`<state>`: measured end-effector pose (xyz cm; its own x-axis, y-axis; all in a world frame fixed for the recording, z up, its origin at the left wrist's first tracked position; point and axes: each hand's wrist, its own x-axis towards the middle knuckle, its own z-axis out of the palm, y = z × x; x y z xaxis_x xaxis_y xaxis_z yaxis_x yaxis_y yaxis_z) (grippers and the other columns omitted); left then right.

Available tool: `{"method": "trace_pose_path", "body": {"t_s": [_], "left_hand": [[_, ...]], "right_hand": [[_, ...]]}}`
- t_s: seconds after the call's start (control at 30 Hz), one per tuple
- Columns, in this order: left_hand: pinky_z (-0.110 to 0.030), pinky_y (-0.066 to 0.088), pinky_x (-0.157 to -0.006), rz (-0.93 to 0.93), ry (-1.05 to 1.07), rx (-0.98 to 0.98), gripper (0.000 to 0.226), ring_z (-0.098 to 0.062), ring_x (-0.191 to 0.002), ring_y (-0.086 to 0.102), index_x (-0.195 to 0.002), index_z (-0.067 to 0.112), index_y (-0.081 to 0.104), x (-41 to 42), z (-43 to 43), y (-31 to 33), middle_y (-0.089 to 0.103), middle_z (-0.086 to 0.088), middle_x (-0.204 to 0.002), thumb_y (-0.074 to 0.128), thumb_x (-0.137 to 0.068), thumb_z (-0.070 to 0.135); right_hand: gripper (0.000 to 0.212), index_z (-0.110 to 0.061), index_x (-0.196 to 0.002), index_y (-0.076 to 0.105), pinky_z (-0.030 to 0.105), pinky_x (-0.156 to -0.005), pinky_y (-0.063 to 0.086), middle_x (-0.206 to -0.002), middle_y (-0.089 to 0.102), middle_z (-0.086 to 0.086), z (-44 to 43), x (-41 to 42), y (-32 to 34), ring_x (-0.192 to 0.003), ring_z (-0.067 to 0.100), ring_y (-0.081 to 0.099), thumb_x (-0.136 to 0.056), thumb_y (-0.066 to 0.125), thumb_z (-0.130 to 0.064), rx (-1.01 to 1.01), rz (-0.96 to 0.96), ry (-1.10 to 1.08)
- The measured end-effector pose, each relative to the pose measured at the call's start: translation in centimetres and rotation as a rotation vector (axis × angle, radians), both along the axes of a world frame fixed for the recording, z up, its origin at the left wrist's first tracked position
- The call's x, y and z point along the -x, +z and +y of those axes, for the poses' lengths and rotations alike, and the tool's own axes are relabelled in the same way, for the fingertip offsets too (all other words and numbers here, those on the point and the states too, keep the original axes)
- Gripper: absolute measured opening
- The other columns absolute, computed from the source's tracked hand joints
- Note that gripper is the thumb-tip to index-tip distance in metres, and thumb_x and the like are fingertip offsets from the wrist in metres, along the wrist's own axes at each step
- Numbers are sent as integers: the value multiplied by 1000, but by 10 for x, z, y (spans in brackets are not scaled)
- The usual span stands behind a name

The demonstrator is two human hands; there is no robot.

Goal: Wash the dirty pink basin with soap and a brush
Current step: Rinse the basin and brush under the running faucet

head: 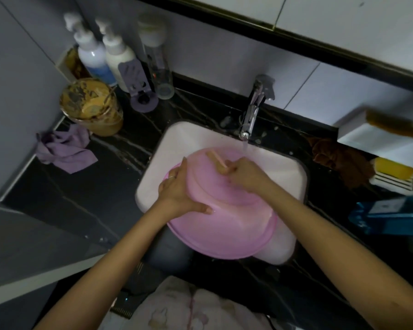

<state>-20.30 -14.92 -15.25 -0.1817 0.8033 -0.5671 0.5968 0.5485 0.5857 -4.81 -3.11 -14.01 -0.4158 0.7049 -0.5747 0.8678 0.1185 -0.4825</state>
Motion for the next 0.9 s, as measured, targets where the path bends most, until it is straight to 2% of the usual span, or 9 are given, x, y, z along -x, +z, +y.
{"method": "trace_pose_path", "body": {"t_s": [0.03, 0.1, 0.2, 0.3, 0.43, 0.53, 0.63, 0.77, 0.9], "left_hand": [[-35, 12, -113, 0, 2, -4, 153, -21, -144, 8, -148, 23, -17, 0, 0, 1, 5, -5, -157, 79, -35, 60], [-36, 13, -113, -2, 1, -20, 152, -22, -144, 8, -148, 22, -17, -1, 0, 1, 5, -4, -157, 88, -43, 53], [-37, 13, -113, -3, 0, -39, 145, -23, -144, 9, -148, 20, -17, -2, 0, 1, 4, -1, -157, 88, -52, 45], [-37, 14, -113, -1, 11, -44, 146, -23, -143, 11, -149, 20, -16, -1, 0, 0, 7, -2, -157, 89, -51, 45], [-37, 14, -113, 10, 8, -44, 147, -21, -144, 10, -149, 19, -16, -1, 0, 1, 7, -3, -157, 89, -49, 46], [-37, 16, -114, 15, 9, -52, 149, -22, -143, 13, -149, 19, -16, -1, -1, 1, 8, -4, -157, 89, -47, 49], [-38, 15, -114, 22, -17, -51, 148, -21, -143, 12, -148, 19, -17, 0, 1, 0, 6, -1, -157, 88, -48, 51], [-38, 14, -113, 10, -15, -57, 148, -21, -143, 11, -147, 20, -18, 1, -1, 1, 4, 1, -157, 87, -49, 52], [-37, 14, -113, 26, -16, -47, 147, -21, -143, 12, -147, 19, -18, 2, 0, -1, 4, 0, -157, 87, -50, 51]], "right_hand": [[38, -10, -110, 68, 28, -61, 43, -96, 67, 11, -11, 5, 2, -81, 25, 60, -96, 45, -37, 31, 29, 34], [36, -14, -120, 65, 29, -75, 47, -110, 67, 13, -29, -8, 4, -96, 27, 62, -97, 43, -31, 47, 25, 119], [38, -22, -130, 57, 31, -91, 47, -124, 62, 12, -18, -48, 7, -110, 28, 59, -96, 42, -28, -13, -119, 108], [40, -15, -119, 63, 32, -85, 46, -116, 64, 16, 10, -40, -4, -106, 33, 60, -95, 43, -40, -95, -234, 1], [29, -11, -114, 66, 36, -87, 48, -110, 68, 15, -7, 2, -16, -102, 31, 63, -95, 48, -26, -78, -1, 65], [35, -16, -126, 61, 28, -93, 45, -124, 62, 2, -40, -25, -3, -108, 22, 61, -97, 43, -19, -8, 85, 190], [41, -27, -135, 50, 26, -87, 46, -121, 65, 4, -43, -85, 6, -103, 18, 64, -96, 44, -18, -4, -35, 152], [40, -20, -129, 57, 36, -88, 49, -117, 65, 16, 7, -99, -7, -106, 30, 62, -97, 37, -36, -108, -320, -46], [38, -22, -128, 57, 35, -91, 47, -118, 64, 15, 4, -34, -20, -107, 31, 61, -97, 40, -36, -145, -104, 24]]}}
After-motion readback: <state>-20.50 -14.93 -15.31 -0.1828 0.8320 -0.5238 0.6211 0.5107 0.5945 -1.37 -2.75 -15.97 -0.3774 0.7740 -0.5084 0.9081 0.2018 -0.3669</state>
